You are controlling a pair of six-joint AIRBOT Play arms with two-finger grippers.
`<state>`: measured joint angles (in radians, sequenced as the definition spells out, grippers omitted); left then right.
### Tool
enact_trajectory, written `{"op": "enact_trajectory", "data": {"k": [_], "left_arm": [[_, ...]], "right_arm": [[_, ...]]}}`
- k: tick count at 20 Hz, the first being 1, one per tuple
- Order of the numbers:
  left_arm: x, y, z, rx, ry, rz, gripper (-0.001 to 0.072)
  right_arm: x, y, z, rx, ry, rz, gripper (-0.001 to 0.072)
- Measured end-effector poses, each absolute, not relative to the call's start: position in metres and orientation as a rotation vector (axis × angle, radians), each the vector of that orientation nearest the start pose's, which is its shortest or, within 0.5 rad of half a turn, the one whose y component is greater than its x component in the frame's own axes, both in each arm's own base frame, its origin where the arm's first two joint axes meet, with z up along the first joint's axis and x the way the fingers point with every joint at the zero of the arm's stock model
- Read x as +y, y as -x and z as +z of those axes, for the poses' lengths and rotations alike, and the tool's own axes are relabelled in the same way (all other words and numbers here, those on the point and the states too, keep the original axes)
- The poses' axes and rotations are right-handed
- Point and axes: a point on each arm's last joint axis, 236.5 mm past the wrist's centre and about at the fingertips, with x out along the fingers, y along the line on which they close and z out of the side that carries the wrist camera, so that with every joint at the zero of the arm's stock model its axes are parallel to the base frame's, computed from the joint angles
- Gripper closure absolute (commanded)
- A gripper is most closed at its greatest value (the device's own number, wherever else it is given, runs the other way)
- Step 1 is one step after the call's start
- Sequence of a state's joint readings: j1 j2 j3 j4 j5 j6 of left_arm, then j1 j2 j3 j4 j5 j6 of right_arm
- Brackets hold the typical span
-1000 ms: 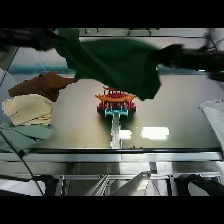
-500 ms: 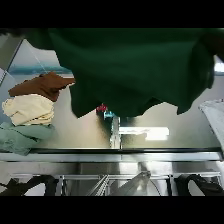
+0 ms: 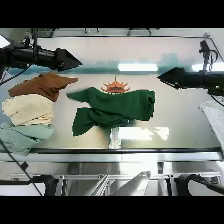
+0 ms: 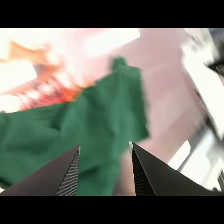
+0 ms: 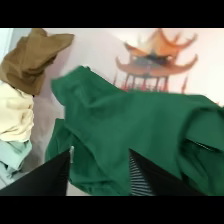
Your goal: Fold the shirts.
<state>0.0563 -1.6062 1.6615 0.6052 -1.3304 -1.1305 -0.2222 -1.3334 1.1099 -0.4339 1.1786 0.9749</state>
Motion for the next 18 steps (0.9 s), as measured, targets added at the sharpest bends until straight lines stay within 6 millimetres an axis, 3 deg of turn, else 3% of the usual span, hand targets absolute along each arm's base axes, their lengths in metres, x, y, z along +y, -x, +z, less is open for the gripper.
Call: {"op": "enact_trajectory", "data": {"k": [2,4,8,12,15,18], "left_arm": [[-0.142,-0.486,0.123,1.001,0.503,-0.786,0.0371],[-0.132,-0.484,0.107,1.073,0.54,-0.782,0.0371],[-0.137,-0.465,0.054,1.242,0.53,-0.743,0.0367],[-0.155,-0.465,0.0,1.317,0.479,-0.678,0.0362],[-0.174,-0.474,-0.032,1.342,0.448,-0.67,0.0363],[-0.191,-0.486,-0.055,1.359,0.416,-0.691,0.0363]], "right_arm": [[0.085,-0.42,0.076,0.947,-0.708,0.647,0.0169],[0.068,-0.402,0.049,1.046,-0.739,0.612,0.0167],[0.072,-0.35,-0.022,1.257,-0.823,0.544,0.0166],[0.113,-0.31,-0.069,1.386,-0.864,0.526,0.0166],[0.163,-0.297,-0.078,1.418,-0.841,0.58,0.0167],[0.214,-0.299,-0.084,1.392,-0.839,0.594,0.0168]]}}
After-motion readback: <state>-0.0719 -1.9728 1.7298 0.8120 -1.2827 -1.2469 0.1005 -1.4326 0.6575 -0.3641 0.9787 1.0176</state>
